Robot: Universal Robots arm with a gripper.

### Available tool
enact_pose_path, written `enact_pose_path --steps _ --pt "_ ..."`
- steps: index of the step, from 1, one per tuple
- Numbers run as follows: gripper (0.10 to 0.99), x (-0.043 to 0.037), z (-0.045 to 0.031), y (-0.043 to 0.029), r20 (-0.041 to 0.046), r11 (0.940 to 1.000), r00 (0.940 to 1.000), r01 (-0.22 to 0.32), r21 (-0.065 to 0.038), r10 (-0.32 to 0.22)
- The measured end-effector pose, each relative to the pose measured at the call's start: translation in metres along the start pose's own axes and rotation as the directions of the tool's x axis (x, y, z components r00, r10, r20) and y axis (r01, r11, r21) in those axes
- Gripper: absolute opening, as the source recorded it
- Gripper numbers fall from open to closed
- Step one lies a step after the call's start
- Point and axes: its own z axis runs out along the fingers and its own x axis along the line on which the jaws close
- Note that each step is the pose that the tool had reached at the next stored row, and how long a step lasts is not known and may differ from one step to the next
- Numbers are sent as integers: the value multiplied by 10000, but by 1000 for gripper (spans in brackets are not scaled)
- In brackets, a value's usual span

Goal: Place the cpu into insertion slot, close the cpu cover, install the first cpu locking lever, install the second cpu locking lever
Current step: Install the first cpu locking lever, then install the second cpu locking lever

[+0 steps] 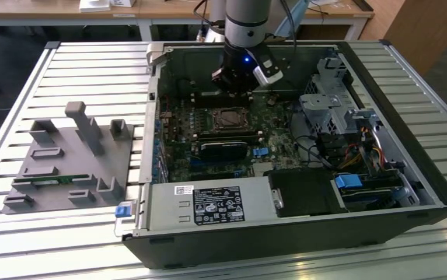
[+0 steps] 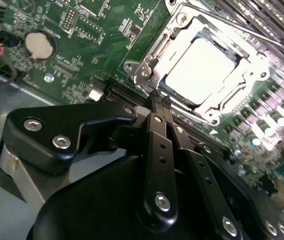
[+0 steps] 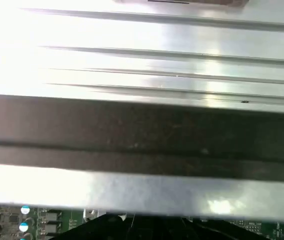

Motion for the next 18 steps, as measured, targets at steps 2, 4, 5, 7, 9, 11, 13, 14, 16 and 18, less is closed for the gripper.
enact_pose_path --steps 2,4,5,7,9,11,13,14,16,18 --pt "106 0 -15 1 0 10000 10000 0 1 0" --pt "106 0 -15 -1 1 10000 10000 0 -2 0" --pt "106 0 -15 -3 0 10000 10000 0 1 0" --pt "106 0 -16 -7 -1 10000 10000 1 2 -1" --pt "106 0 -16 -14 0 10000 10000 1 1 -1" --pt "106 1 -17 -21 0 10000 10000 1 1 -1" --pt "106 1 -17 -27 0 10000 10000 -1 1 1" --pt "106 1 -17 -29 0 10000 10000 0 1 0" --pt "106 1 -18 -35 0 10000 10000 0 1 0" --pt "106 2 -18 -41 -1 10000 10000 0 1 0"
